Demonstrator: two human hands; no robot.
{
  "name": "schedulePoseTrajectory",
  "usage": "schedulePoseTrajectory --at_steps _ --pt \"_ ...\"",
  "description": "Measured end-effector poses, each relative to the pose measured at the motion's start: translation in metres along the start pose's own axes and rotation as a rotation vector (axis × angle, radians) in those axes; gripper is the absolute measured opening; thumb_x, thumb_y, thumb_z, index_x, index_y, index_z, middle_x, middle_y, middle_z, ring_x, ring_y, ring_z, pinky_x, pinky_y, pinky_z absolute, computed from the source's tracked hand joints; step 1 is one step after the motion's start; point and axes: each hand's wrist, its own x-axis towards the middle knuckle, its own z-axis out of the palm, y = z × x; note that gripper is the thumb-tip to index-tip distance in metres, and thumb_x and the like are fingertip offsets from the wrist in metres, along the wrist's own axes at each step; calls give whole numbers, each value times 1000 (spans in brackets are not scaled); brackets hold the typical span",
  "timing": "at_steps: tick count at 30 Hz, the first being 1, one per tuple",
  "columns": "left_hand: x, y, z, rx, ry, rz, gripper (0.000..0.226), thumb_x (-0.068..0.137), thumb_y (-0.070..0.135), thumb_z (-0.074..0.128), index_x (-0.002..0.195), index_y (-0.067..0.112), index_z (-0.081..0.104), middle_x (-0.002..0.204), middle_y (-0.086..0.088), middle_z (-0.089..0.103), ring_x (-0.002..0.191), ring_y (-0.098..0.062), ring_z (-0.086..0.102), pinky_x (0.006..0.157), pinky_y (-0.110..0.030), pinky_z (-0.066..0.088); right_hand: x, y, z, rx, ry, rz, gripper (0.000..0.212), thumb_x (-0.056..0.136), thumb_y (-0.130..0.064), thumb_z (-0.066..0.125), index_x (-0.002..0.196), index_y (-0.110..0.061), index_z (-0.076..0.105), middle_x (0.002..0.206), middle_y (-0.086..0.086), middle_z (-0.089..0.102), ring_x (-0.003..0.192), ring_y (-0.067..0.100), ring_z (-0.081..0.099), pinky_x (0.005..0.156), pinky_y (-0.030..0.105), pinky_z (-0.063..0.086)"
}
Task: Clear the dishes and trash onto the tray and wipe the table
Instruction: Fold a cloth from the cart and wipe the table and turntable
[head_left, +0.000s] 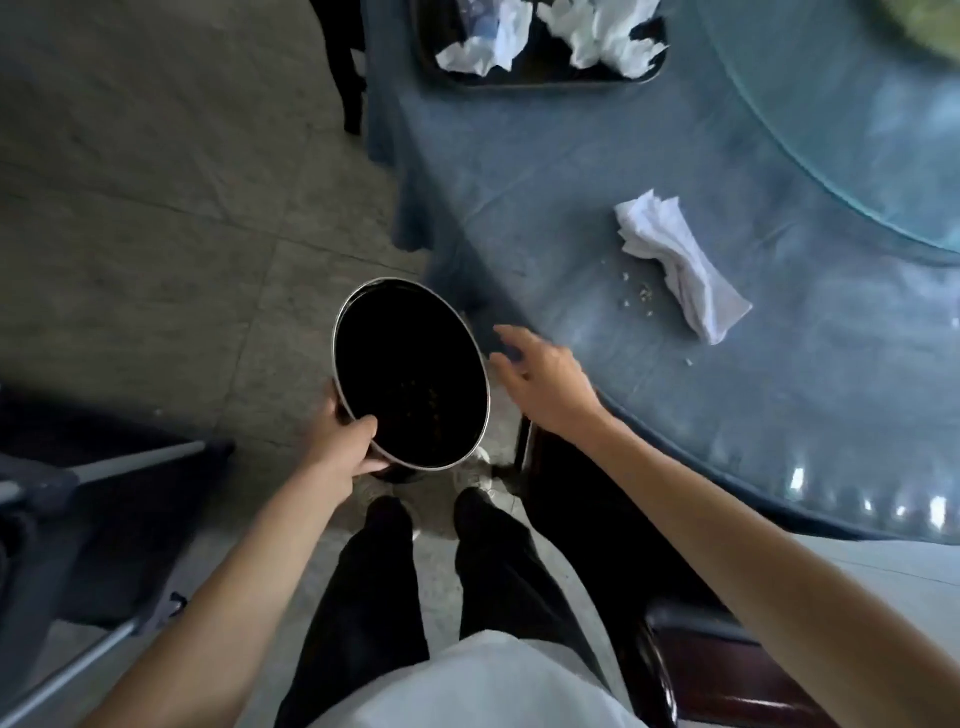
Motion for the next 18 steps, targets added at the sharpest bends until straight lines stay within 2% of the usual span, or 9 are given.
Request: schedulePoseTrajectory --at_steps 2,3,4,6,8,11,13,16,18 --pt "-1 -6 13 28 10 0 61 90 -7 58 138 30 48 127 0 59 116 -29 60 50 -37 60 13 28 -57 85 332 -143 37 95 -34 53 129 -24 64 121 -3 71 89 20 71 81 41 58" --pt "-2 -10 21 44 17 4 61 90 -7 58 139 28 48 131 -2 59 117 -30 59 50 -37 60 23 49 -86 81 432 -151 36 96 -29 55 129 -21 65 123 -1 70 93 24 70 84 43 57" --pt "-2 -14 29 60 25 9 60 89 -8 58 138 25 48 133 -5 58 118 -31 60 50 -37 60 36 72 -111 41 483 -128 37 97 -24 57 133 -16 63 129 4 68 104 30 68 92 44 54" --pt "-5 -21 45 83 43 15 56 89 -8 59 136 21 50 136 -8 58 114 -31 61 49 -36 59 59 120 -148 -74 448 -40 46 102 -24 59 145 -9 54 150 10 56 134 35 53 112 41 40" --pt "-9 -28 63 90 50 7 54 90 -8 58 136 20 49 136 -8 58 108 -27 60 48 -35 59 74 160 -160 -161 341 -3 54 105 -35 57 152 -13 47 159 6 46 146 29 42 117 37 32" --pt "-18 -35 86 89 52 3 59 90 -8 56 139 25 48 137 -6 57 112 -28 58 48 -35 59 74 193 -150 -178 235 -33 58 104 -45 54 155 -20 42 159 2 46 146 24 42 115 40 37" --pt "-23 -39 100 84 55 -1 64 91 -7 55 142 31 46 139 -4 55 114 -29 57 48 -36 59 68 199 -138 -155 248 -80 57 107 -42 50 159 -21 37 164 4 39 153 26 31 123 44 28" --pt "-26 -41 112 83 65 -9 67 91 -6 57 143 36 45 140 -4 54 119 -33 58 53 -41 61 65 197 -123 -212 348 -169 52 110 -30 45 160 -19 36 168 8 29 157 31 21 127 48 16" --pt "-28 -41 117 89 74 -11 64 91 -6 58 141 33 47 138 -4 55 117 -33 59 54 -40 62 66 195 -121 -223 378 -199 48 109 -23 45 156 -16 42 167 7 32 156 29 26 125 49 27"
